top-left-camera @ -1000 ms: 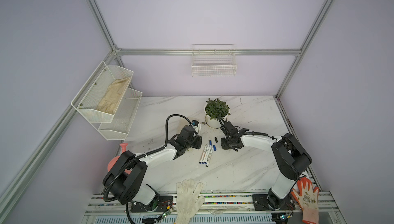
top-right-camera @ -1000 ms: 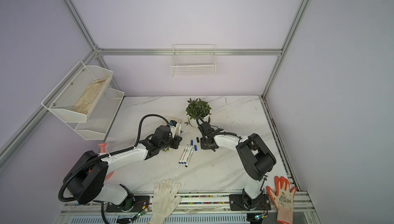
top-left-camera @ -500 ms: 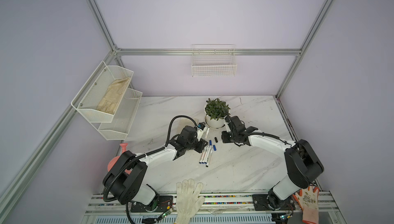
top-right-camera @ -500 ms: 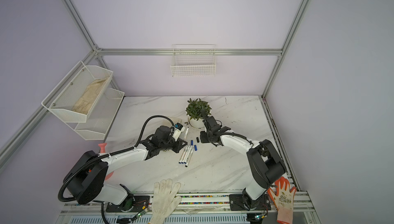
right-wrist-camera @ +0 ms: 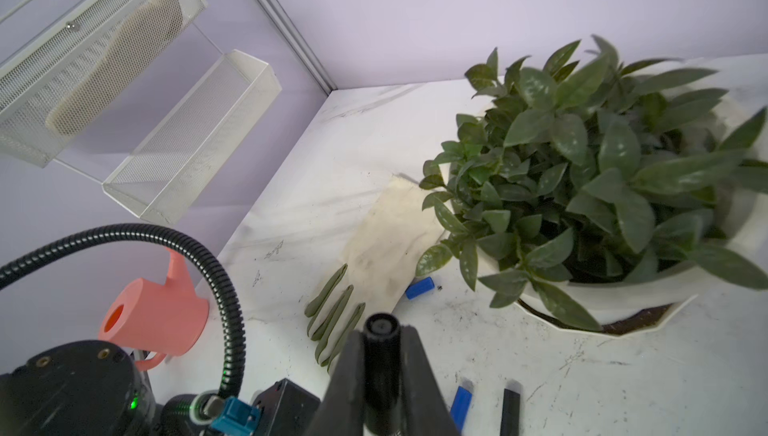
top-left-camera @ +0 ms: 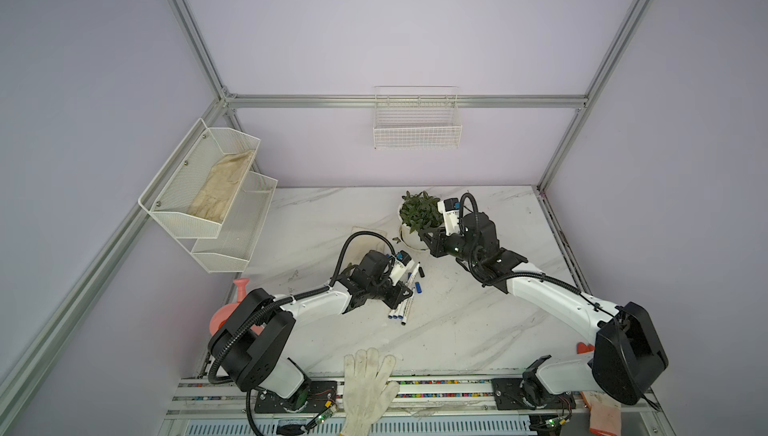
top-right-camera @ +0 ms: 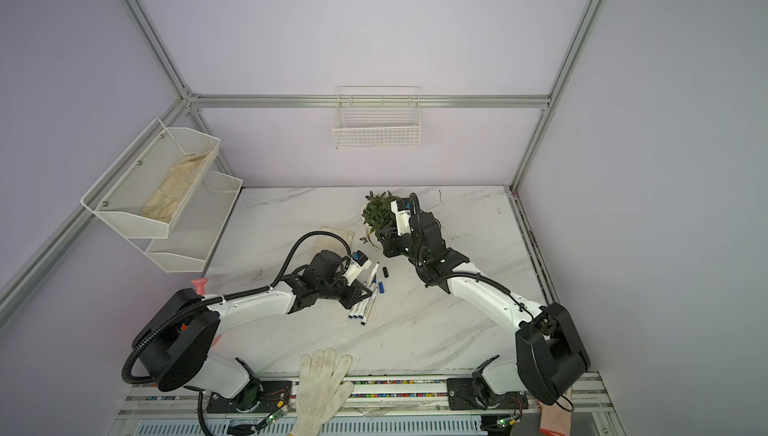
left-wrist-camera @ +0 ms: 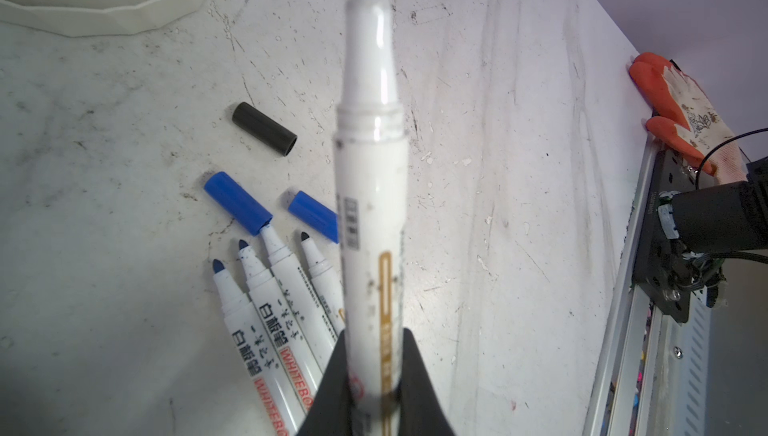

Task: Insert the pens into the pen caps
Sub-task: 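Lift the black cap with the right gripper toward the held marker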

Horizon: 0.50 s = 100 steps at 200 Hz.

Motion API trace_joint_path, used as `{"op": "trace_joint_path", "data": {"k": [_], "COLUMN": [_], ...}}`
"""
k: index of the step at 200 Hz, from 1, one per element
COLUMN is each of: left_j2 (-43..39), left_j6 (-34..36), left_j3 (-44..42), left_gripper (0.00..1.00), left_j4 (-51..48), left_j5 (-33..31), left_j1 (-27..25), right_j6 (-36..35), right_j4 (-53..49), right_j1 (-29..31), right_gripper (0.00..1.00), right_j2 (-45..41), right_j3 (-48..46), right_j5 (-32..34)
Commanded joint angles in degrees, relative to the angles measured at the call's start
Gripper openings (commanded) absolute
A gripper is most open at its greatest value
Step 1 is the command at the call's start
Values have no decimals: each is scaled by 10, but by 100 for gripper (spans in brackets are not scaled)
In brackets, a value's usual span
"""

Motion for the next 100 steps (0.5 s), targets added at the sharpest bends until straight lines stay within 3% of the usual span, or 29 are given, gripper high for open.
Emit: {"op": "trace_joint_path", "data": {"k": [1,100], "left_j2": [-30,-37], "left_j6": [10,-8], "left_j3": [32,26], "left_gripper": [0,0], "left_j4": [25,48], "left_j5": [2,-3], "left_j1": [-2,-1], "right_j6": [-11,-11], "right_j4": [17,1], "right_j1": [0,-1], "right_gripper": [0,0], "right_j2": [1,-5], "right_j3": [-7,-30], "right_j5": [-25,-69]}}
